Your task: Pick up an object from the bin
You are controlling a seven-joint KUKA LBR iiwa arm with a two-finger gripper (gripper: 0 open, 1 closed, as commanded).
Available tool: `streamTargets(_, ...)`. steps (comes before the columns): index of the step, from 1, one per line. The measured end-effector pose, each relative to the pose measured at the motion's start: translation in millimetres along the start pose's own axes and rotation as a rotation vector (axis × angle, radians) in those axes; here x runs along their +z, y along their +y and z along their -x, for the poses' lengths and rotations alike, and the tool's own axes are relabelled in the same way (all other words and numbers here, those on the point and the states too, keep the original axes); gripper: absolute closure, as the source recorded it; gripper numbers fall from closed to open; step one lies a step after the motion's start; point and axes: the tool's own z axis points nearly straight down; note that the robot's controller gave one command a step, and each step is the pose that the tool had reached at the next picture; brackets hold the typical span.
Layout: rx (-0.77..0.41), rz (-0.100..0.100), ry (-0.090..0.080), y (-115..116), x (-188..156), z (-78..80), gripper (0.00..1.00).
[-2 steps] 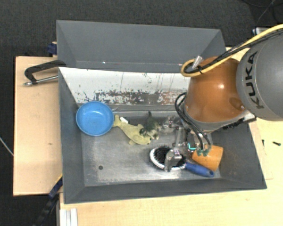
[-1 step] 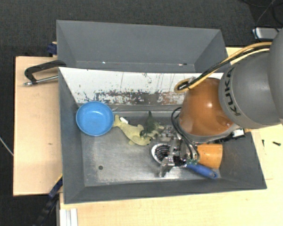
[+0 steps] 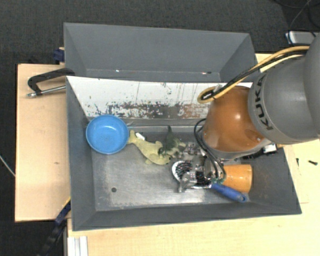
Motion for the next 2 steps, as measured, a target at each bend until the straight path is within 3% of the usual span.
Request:
streamTargets(1,0.039,-0.001,0.005,0.1,-89.2,0.0,1.0)
streamTargets(2,0.029,-0.002,0.004,-3.2,-155.0,9.2,1.0)
